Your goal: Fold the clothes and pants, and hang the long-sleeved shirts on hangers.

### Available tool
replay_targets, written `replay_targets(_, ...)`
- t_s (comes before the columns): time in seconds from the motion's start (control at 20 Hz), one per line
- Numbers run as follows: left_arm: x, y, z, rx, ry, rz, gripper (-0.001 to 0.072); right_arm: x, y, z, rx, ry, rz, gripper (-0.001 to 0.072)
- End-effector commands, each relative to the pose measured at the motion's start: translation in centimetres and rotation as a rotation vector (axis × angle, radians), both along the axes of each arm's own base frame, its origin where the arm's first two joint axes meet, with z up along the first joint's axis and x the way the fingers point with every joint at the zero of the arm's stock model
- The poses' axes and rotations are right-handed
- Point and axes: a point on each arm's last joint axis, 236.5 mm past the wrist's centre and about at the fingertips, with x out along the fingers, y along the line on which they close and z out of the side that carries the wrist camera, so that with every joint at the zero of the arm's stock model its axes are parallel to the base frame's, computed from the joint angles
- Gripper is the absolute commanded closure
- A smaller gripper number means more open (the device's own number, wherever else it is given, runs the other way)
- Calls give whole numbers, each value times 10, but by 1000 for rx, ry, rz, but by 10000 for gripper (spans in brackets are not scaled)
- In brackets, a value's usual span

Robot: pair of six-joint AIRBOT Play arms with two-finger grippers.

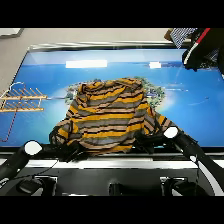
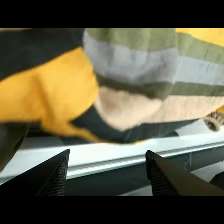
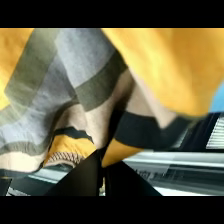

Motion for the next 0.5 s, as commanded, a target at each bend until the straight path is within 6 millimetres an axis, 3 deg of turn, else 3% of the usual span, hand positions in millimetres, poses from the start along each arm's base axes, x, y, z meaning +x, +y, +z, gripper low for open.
replay_targets(0.0,9,-7,-14,12,-4,24,153,-11,3,3,17,34,27,681)
replay_targets(0.25,27,-3,-26,36,-26,92,175,-11,5,16,32,1,37,681)
replay_targets(0.3,29,-3,-26,39,-30,97,287,-10,5,22,36,-14,30,681)
replay_targets(0.35,29,-2,-27,39,-30,99,563,-9,6,26,41,-26,23,681)
replay_targets(0.4,30,-3,-26,37,-32,98,673,-8,6,31,45,-38,19,681)
replay_targets(0.45,30,-5,-23,27,-28,97,674,-7,6,35,50,-51,16,681)
